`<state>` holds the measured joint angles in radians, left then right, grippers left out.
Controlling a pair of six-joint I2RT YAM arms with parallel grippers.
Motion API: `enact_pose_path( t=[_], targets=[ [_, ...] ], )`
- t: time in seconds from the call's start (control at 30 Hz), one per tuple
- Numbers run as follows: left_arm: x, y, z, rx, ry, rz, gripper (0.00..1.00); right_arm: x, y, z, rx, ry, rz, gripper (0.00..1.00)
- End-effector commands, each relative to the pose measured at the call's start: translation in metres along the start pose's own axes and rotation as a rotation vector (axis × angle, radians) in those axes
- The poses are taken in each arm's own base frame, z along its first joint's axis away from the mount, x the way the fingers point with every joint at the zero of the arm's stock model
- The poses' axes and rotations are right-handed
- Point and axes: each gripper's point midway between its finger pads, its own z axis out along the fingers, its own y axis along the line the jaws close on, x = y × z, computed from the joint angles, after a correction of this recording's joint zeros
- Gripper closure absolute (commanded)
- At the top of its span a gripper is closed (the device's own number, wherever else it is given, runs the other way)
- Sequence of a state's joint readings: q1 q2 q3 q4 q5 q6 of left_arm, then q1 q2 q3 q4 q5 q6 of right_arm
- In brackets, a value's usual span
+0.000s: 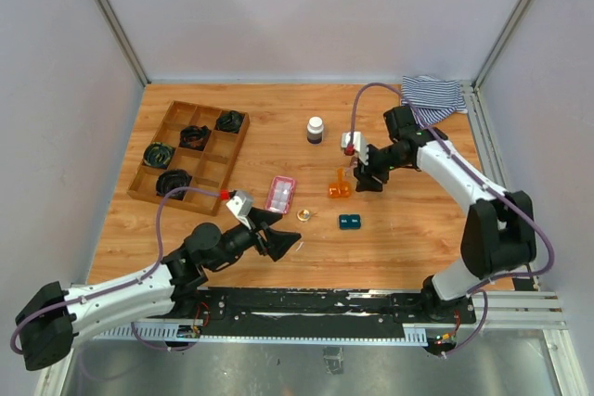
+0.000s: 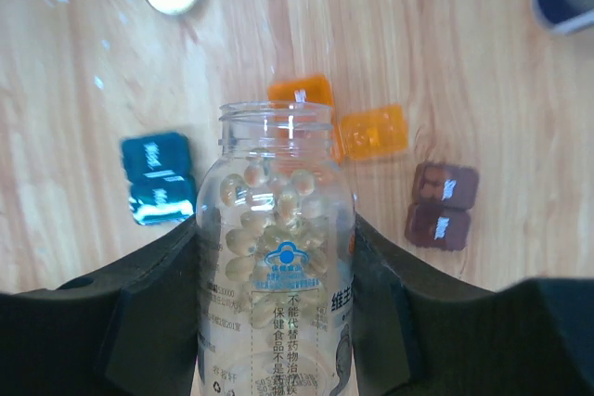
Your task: Sort the pills into containers
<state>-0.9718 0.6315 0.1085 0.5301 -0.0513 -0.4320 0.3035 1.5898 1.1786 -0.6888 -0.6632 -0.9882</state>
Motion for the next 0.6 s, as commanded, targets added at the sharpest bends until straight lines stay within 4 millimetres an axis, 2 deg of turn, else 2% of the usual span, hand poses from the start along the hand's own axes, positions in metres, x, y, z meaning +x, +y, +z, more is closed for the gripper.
enact_pose_path(
  t=[0.0,0.2,0.3,0.33,0.4,0.47,0.57],
  targets=[
    [-0.001,0.000,0.010,-0.028,0.042,-0.029,0.03,-0.062,0.031,-0.039,-0.062,-0.298,0.036,0.97],
    [0.011,0.007,0.025,-0.111,0.172,-0.056,0.05,-0.147,0.050,-0.109,-0.050,-0.656,0.045,0.96],
    [0.012,0.009,0.032,-0.139,0.199,-0.062,0.06,-0.178,0.057,-0.144,-0.009,-0.830,0.033,0.96],
    [0.011,0.009,0.034,-0.145,0.202,-0.064,0.07,-0.180,0.064,-0.149,-0.028,-0.870,0.097,0.96],
    [0.011,0.011,0.036,-0.158,0.207,-0.064,0.08,-0.190,0.073,-0.168,0.011,-0.959,0.053,0.95],
    [0.009,0.013,0.039,-0.175,0.200,-0.062,0.10,-0.193,0.081,-0.180,0.064,-1.030,0.029,0.95],
    [0.009,0.020,0.043,-0.217,0.208,-0.048,0.17,-0.190,0.090,-0.189,0.126,-1.110,0.009,0.95]
  ],
)
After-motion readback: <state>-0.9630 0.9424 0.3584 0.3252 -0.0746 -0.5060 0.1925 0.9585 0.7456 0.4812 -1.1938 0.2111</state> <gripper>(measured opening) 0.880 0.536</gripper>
